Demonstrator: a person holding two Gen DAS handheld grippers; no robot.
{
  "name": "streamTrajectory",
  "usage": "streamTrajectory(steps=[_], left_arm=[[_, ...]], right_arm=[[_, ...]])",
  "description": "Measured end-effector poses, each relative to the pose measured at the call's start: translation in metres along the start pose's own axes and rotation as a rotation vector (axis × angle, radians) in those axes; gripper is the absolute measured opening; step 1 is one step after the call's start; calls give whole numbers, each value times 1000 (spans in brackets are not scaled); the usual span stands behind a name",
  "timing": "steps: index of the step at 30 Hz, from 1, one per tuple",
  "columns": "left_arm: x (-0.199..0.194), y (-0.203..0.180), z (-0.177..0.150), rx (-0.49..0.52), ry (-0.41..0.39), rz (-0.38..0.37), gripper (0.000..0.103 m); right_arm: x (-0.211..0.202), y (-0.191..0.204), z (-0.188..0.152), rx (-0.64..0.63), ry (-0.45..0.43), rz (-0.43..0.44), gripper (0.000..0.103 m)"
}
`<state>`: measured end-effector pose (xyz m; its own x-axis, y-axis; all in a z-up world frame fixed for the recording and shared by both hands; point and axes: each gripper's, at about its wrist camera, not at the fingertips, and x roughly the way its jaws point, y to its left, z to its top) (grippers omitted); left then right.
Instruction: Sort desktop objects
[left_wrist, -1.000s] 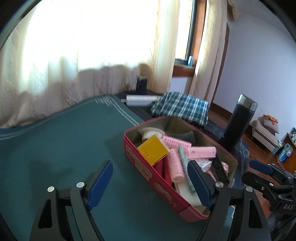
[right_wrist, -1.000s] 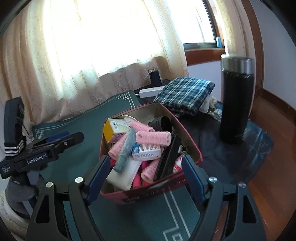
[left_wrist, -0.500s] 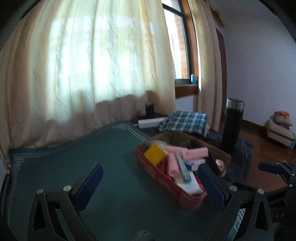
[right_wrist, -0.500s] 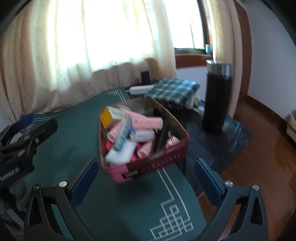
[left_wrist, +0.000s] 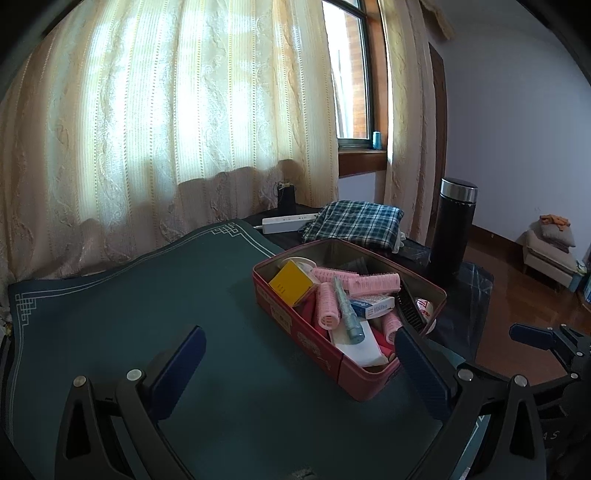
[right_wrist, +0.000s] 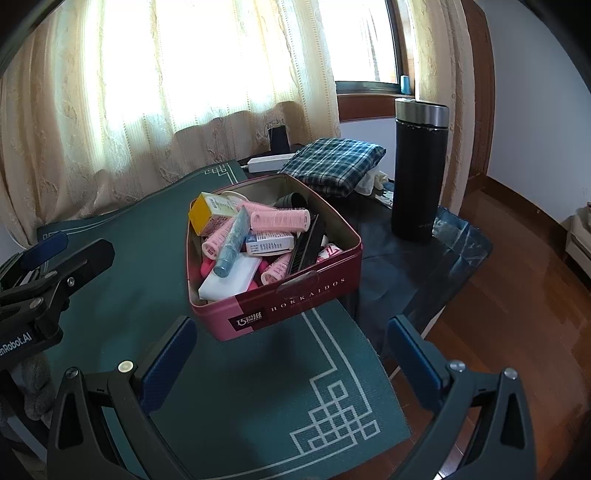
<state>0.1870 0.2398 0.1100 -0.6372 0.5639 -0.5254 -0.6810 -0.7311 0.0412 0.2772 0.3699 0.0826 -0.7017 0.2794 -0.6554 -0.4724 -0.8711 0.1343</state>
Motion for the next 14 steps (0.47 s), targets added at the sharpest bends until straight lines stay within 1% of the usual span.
streamTrajectory(steps=[9,14], left_arm=[[4,-4,-1,11,13,-21,103],[4,4,-3,4,7,-5,103]], right_arm=[[4,-8,-1,36,10,0,103],[5,0,-1,19,14,1,103]])
